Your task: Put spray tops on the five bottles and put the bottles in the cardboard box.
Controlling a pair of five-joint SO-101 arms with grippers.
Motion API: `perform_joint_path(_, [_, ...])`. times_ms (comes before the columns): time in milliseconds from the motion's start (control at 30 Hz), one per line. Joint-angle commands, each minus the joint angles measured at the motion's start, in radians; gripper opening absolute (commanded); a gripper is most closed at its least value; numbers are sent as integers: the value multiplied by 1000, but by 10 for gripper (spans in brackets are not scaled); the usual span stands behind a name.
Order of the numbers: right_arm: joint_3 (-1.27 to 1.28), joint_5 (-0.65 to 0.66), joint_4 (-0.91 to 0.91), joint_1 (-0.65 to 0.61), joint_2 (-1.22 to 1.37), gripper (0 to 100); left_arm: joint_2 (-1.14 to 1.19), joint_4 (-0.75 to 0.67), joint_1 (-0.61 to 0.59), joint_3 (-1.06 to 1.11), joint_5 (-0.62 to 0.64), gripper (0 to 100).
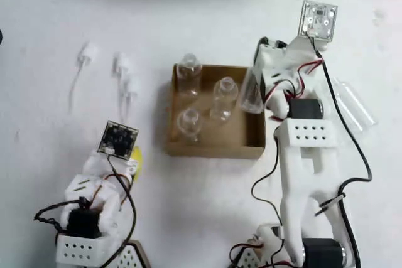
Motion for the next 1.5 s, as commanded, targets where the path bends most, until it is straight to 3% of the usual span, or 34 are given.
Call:
perform_joint_path(0, [28,-11,-142,-10,-36,15,-7,8,12,-3,-12,129])
perform_joint_path(367, [121,-9,-352,-42,-33,15,-7,8,12,-3,-12,129])
perform_joint_path(567, [137,117,-380,-27,-12,15,-7,15,12,-3,-12,131])
perform_joint_path(1467, [150,123,-661,-64,243,15,-7,15,13,-3,-12,129])
